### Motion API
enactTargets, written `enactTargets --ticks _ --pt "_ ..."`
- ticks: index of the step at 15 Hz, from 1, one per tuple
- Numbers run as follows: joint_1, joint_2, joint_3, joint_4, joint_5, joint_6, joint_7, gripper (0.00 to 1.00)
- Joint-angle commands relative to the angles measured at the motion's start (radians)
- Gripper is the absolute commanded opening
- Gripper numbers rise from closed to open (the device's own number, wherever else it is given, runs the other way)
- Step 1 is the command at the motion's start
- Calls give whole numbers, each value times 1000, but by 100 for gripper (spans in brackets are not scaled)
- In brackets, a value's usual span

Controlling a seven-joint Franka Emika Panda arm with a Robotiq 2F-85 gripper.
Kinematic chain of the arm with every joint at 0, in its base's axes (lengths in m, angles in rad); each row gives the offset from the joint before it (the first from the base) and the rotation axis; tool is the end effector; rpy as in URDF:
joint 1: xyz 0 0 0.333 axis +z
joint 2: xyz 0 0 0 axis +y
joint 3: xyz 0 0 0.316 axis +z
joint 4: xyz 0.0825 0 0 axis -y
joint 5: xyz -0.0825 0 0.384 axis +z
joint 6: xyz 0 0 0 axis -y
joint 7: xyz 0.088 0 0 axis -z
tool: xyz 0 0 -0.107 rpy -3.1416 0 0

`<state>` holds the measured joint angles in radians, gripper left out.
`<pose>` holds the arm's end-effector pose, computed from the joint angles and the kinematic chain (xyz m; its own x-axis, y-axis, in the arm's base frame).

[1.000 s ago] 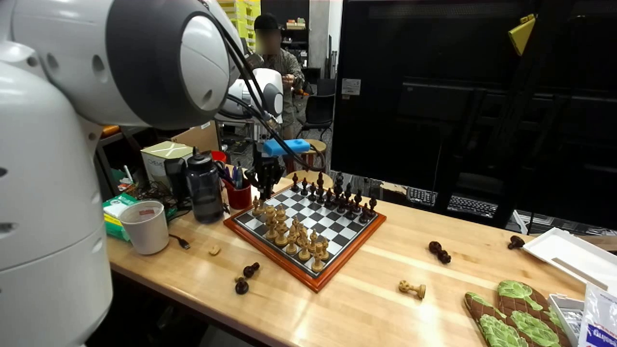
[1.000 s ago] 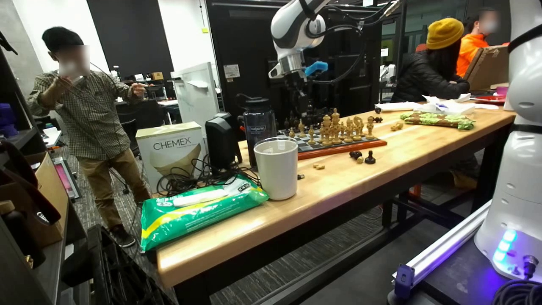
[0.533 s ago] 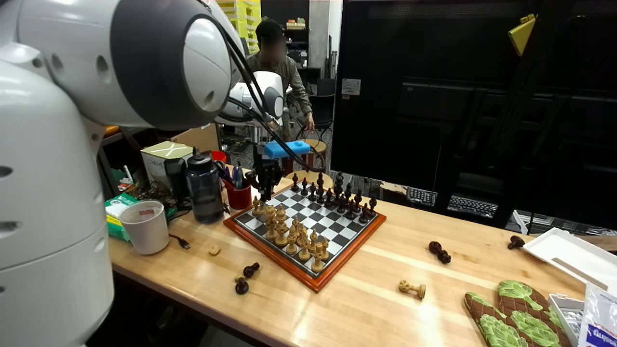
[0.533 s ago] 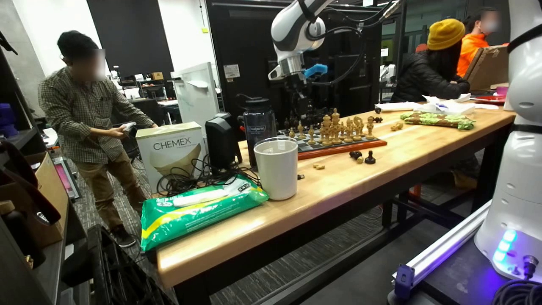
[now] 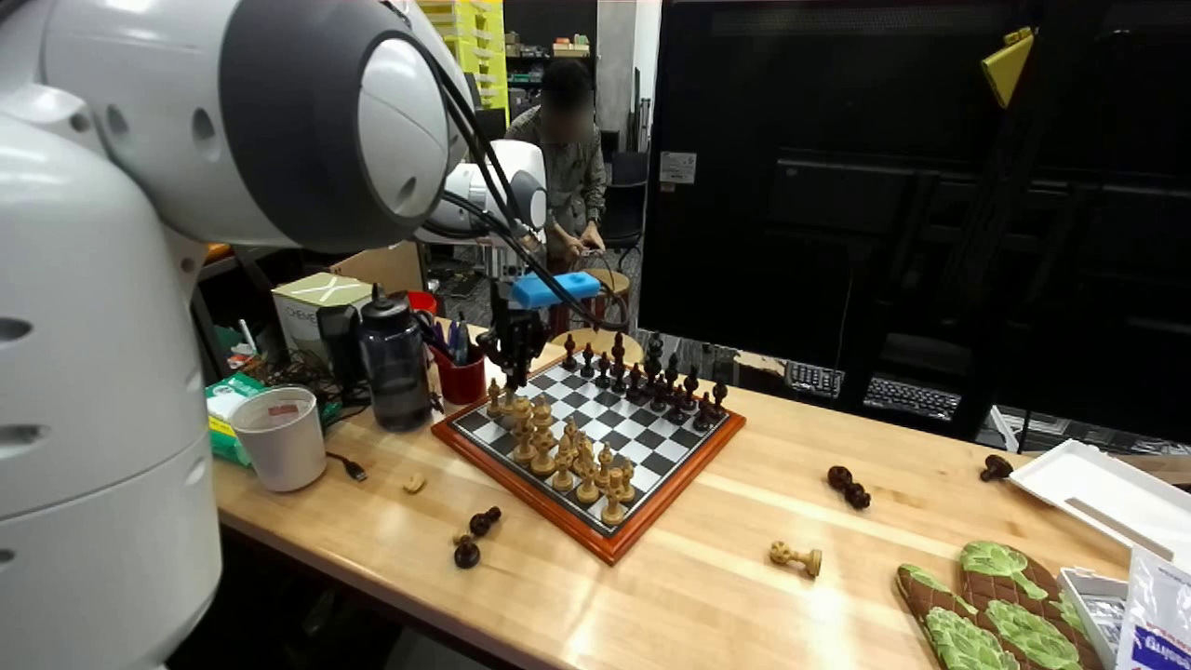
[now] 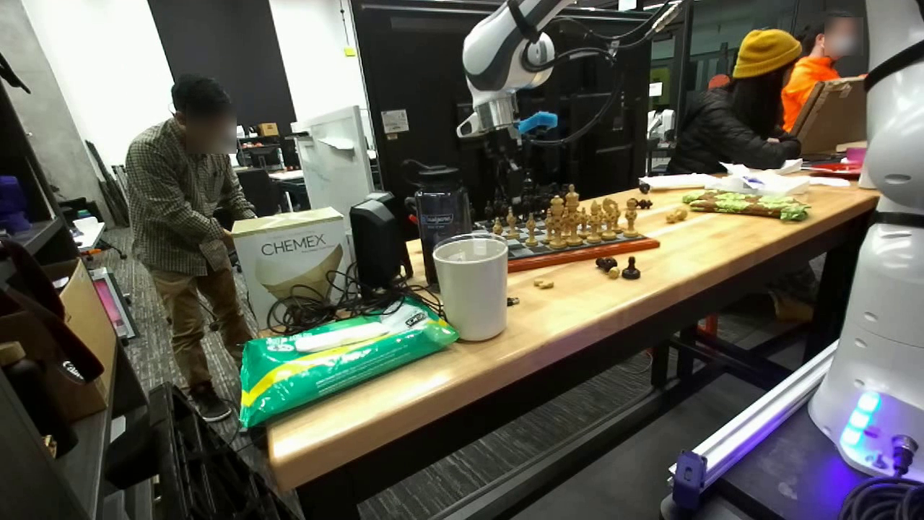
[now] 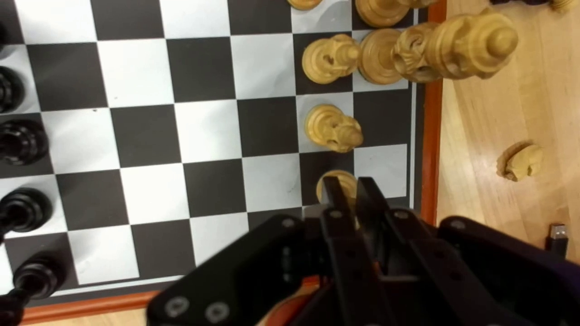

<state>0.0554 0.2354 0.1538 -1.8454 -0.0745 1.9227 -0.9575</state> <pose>0.5882 0.1150 0.3876 0.3575 0.9270 -0.1130 0.9228 -0.3693 -0.1095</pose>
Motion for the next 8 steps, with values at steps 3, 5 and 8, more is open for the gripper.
enactTargets --ticks 3,5,8 --pt "6 0 -3 -9 -12 19 -22 3" --pt "5 6 -3 -8 -10 19 -24 3" --pt "4 13 -3 -8 -9 21 -25 3"
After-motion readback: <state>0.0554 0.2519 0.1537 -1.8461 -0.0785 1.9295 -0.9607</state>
